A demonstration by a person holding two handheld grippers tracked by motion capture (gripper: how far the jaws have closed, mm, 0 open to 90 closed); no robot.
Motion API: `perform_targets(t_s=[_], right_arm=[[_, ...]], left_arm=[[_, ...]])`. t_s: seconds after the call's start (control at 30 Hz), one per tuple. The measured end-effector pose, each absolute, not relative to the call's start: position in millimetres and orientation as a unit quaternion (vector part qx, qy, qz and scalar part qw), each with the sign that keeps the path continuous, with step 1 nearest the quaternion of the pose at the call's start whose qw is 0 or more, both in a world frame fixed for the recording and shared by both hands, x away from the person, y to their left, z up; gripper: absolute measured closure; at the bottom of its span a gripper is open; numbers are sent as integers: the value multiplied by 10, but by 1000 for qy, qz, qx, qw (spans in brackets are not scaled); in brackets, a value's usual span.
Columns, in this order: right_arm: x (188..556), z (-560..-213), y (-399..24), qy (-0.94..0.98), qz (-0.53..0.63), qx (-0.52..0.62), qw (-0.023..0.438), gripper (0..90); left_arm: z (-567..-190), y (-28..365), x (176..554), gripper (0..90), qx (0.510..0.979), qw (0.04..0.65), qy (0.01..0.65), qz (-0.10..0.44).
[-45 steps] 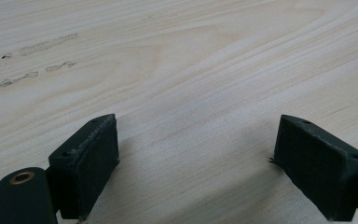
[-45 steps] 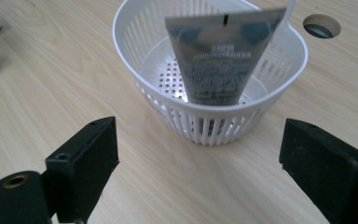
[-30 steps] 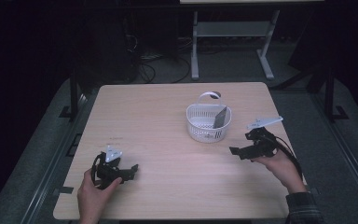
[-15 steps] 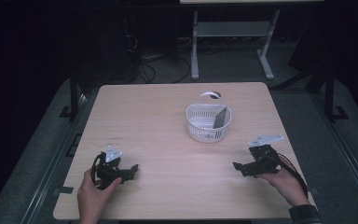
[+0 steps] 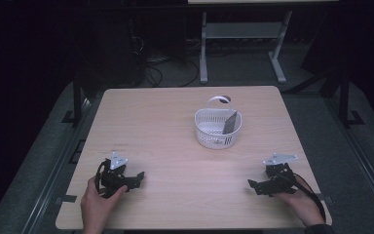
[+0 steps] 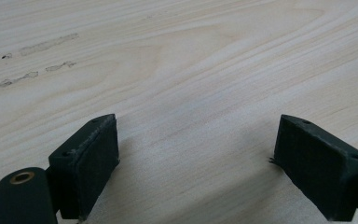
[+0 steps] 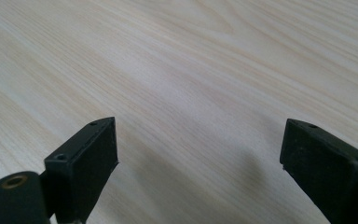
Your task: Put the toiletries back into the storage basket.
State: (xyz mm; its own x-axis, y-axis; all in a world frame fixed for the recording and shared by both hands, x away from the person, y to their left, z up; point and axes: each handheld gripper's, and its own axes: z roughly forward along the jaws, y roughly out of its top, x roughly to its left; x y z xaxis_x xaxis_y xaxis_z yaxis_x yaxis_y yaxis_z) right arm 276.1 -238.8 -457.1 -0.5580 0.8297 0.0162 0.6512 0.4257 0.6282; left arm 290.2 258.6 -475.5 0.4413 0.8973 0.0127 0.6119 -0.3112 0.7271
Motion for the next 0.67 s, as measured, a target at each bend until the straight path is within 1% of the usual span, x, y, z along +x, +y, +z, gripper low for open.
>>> perform_targets(t_s=[0.27, 0.5, 0.67], right_arm=[[2747, -4650, -2436, 824, 288, 461, 162, 96], [2750, -4702, -2423, 825, 286, 462, 158, 90], [2758, -4729, -2449, 819, 295, 467, 153, 65]], left_arm=[[-4755, 2585, 2902, 127, 781, 333, 483, 214], [-4755, 2585, 2902, 127, 781, 333, 483, 214], [-4755, 2585, 2902, 127, 781, 333, 483, 214]])
